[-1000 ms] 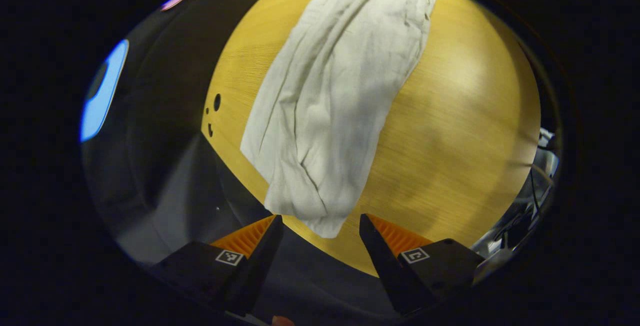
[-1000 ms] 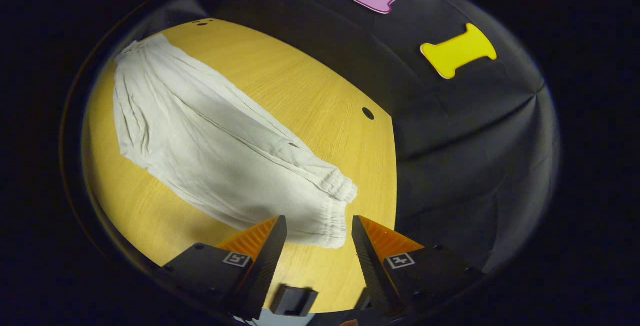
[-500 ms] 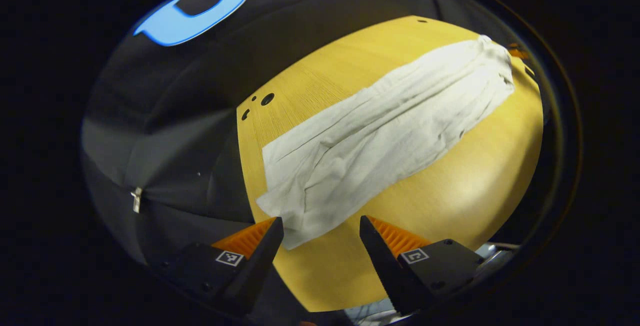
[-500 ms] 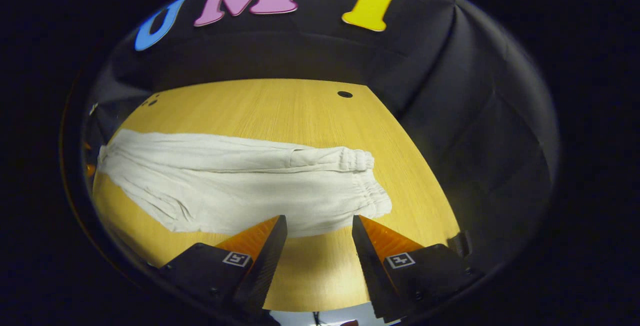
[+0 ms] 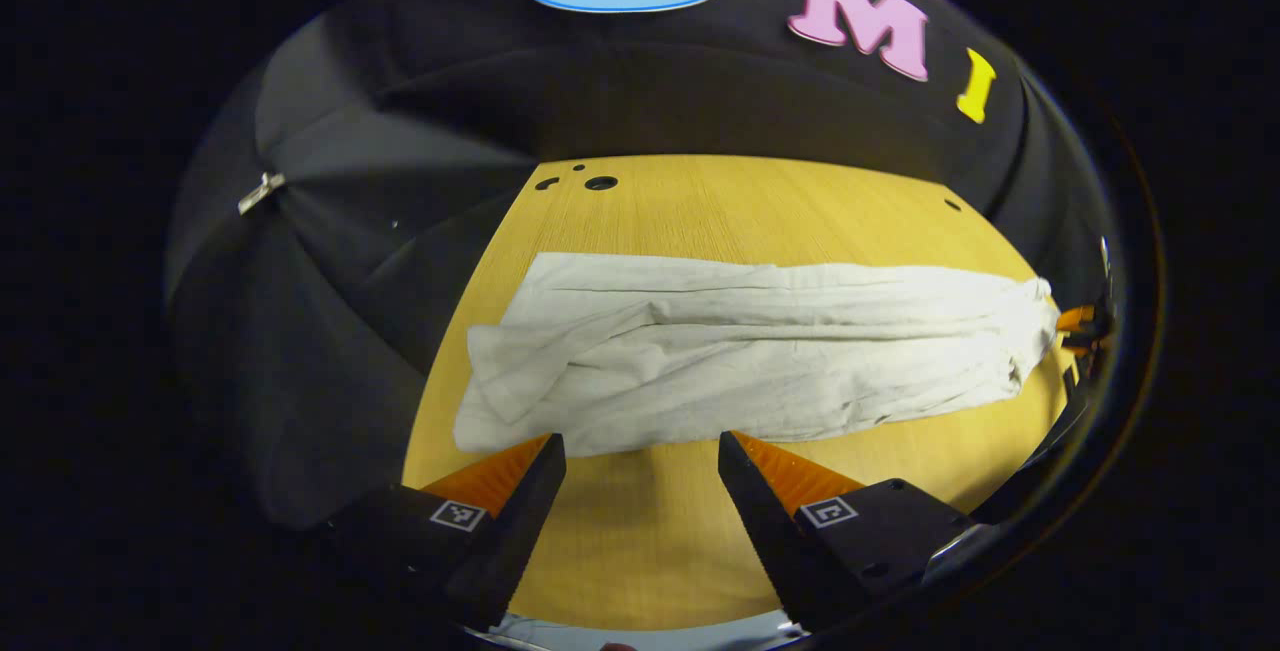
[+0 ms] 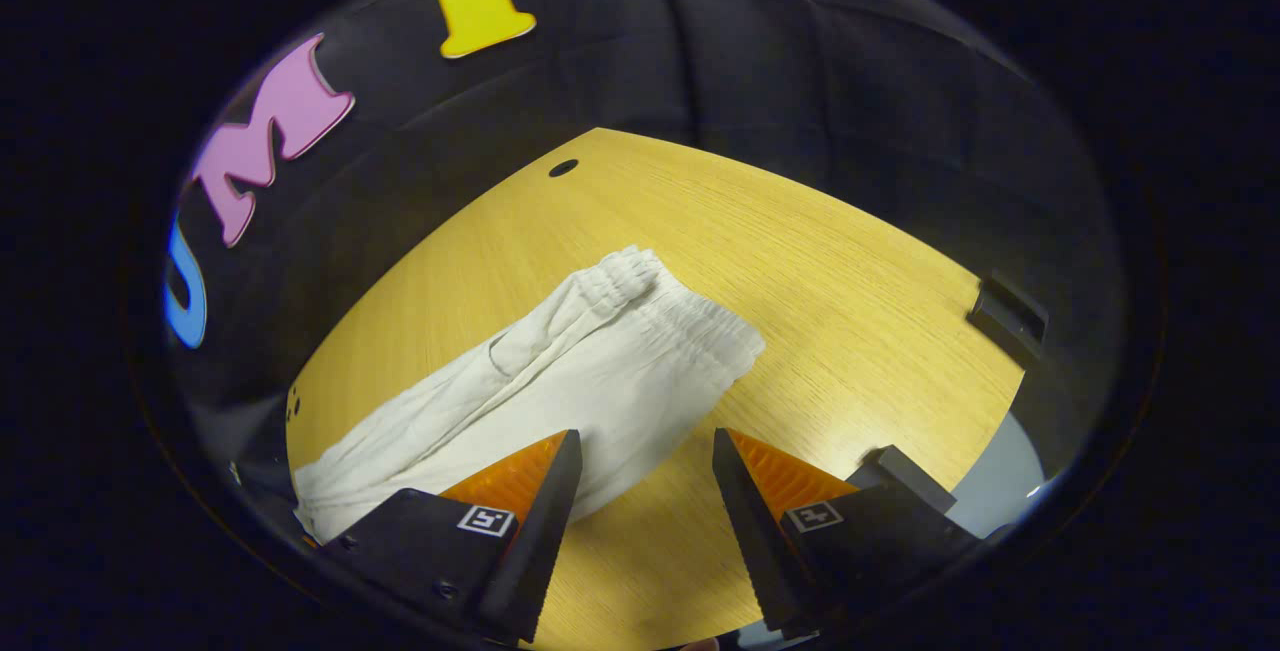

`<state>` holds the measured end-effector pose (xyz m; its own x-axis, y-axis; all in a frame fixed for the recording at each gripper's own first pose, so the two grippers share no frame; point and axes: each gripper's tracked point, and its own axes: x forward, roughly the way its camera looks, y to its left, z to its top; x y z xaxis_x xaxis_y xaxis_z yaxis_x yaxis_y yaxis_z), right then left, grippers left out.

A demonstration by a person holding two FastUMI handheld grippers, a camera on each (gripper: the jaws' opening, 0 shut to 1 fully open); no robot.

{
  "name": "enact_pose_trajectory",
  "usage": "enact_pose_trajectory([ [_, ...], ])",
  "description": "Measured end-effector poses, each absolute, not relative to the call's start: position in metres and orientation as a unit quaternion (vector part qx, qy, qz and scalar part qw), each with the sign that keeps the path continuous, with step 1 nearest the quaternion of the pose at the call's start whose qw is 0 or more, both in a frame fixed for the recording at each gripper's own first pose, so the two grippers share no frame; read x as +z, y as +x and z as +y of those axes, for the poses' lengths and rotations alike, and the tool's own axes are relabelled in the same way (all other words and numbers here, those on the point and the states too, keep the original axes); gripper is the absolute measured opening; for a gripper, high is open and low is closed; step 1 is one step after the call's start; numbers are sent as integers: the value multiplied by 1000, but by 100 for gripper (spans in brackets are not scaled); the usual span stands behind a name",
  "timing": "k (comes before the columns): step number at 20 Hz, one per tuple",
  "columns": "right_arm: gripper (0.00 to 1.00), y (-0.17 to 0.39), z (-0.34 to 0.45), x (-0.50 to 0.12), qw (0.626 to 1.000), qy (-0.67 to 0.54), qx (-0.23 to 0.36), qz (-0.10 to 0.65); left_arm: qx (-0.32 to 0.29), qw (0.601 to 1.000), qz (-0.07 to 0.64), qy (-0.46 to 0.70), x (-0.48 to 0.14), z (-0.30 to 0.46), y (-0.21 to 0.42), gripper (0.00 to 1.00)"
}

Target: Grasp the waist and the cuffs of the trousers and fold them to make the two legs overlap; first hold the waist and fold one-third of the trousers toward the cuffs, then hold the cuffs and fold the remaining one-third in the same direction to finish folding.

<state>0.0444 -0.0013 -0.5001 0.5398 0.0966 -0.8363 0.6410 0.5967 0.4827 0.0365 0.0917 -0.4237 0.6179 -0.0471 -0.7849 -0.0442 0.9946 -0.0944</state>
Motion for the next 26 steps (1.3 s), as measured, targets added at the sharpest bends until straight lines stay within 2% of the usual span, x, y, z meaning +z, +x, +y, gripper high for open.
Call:
enact_pose_trajectory([
  [3, 82, 57, -15, -515, 745, 459, -219, 432, 29, 893, 436, -110, -428, 96, 31, 98],
  [6, 82, 65, -24, -528, 737, 460, -239, 434, 58, 884, 439, -153, -435, 100, 26, 96],
  [8, 78, 68, -27, -533, 734, 465, -247, 430, 76, 876, 441, -178, -441, 104, 23, 96],
  [9, 77, 65, -27, -536, 727, 469, -252, 434, 82, 872, 443, -192, -445, 103, 23, 92],
  [10, 72, 60, -28, -537, 718, 473, -258, 441, 87, 867, 445, -207, -447, 101, 22, 96],
  [11, 48, 61, -29, -539, 710, 483, -261, 440, 91, 862, 446, -223, -450, 99, 22, 96],
  [12, 34, 63, -26, -539, 700, 495, -264, 442, 93, 857, 446, -241, -454, 95, 24, 96],
  [13, 17, 69, -28, -537, 699, 503, -271, 430, 95, 852, 446, -259, -457, 94, 26, 92],
  [14, 17, 68, -30, -537, 701, 504, -274, 423, 96, 847, 445, -276, -462, 90, 29, 96],
  [15, 17, 66, -31, -533, 706, 502, -272, 420, 99, 841, 446, -290, -464, 88, 29, 92],
  [16, 17, 68, -32, -531, 711, 498, -267, 418, 102, 835, 449, -303, -469, 86, 31, 96],
  [26, 17, 70, -36, -521, 739, 481, -223, 416, 138, 807, 391, -420, -467, 97, 85, 97],
])
